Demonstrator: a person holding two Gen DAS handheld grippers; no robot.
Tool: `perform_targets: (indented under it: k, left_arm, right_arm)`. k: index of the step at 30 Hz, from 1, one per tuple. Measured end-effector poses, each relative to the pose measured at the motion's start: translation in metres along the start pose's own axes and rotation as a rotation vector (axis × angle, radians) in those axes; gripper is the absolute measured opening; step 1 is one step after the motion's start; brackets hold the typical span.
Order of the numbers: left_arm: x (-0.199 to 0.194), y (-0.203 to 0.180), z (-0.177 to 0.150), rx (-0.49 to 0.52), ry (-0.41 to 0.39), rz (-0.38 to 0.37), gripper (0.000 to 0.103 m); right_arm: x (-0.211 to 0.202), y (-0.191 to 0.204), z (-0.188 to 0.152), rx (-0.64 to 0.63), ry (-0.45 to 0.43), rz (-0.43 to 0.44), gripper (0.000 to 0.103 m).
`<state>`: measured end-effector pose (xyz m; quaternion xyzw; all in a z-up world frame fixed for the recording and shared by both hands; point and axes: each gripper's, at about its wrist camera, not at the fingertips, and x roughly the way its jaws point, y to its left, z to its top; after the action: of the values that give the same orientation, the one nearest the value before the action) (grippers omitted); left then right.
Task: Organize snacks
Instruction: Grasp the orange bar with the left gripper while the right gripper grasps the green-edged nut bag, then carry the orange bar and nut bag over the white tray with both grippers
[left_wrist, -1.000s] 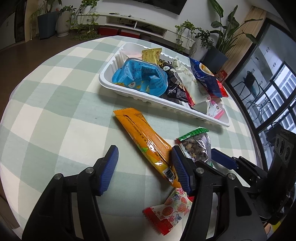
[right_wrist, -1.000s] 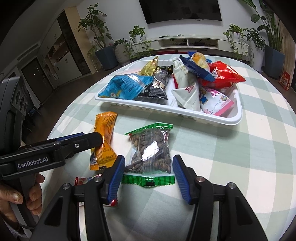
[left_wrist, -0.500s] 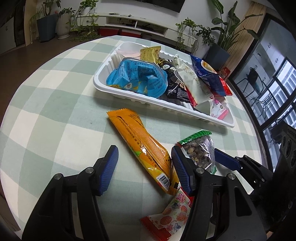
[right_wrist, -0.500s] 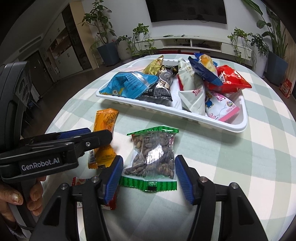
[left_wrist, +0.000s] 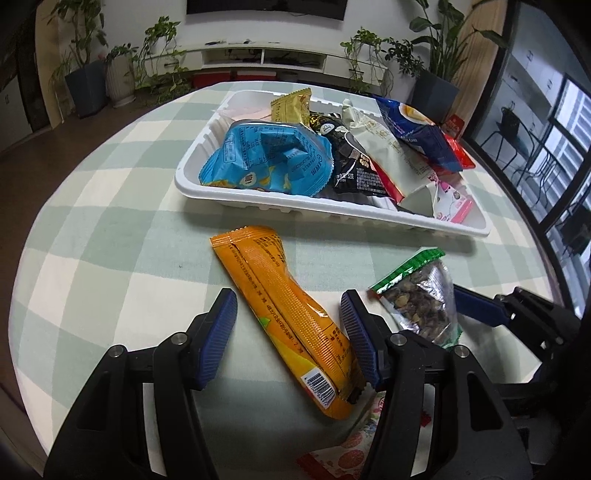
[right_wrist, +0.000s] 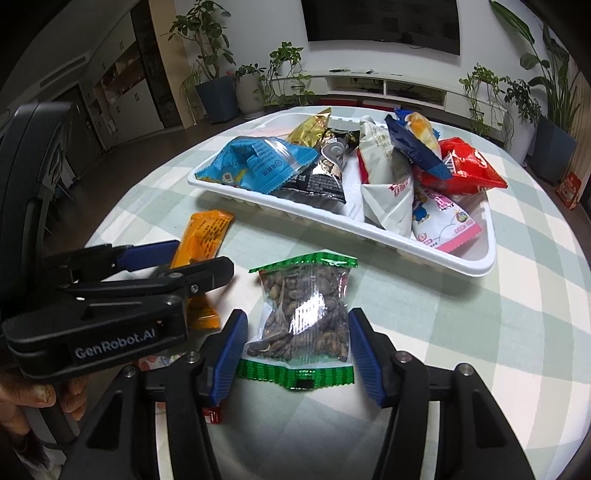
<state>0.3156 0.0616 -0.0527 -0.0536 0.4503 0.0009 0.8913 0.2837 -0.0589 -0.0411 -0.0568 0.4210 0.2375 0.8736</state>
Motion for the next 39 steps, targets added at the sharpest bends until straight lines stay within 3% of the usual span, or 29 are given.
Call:
perform_targets:
  k: [4,8,23,39]
  left_arm:
    - [0.0,0.003,0.0,0.024,-0.013,0.038,0.03]
    - [-0.002,0.013,0.0,0.001,-0.011,0.015,0.025]
    - [-0.032,0.023,-0.011,-0.029,-0.051,-0.039,0.024]
    - [-0.059,0.023,-0.011,-0.03,-0.084,-0.083,0.024]
  right_arm:
    - [-0.002,-0.004,-0.001,0.008,-0.005,0.003,0.039]
    - [-0.005,-0.007,-0.002,0.024,-0.017,0.024,0.032]
    - [-0.019,-0.031,-0.008,0.207,-0.046,0.195,0.031]
    - [-0.034,-0.037,-0.004,0.299,-0.077,0.3,0.031]
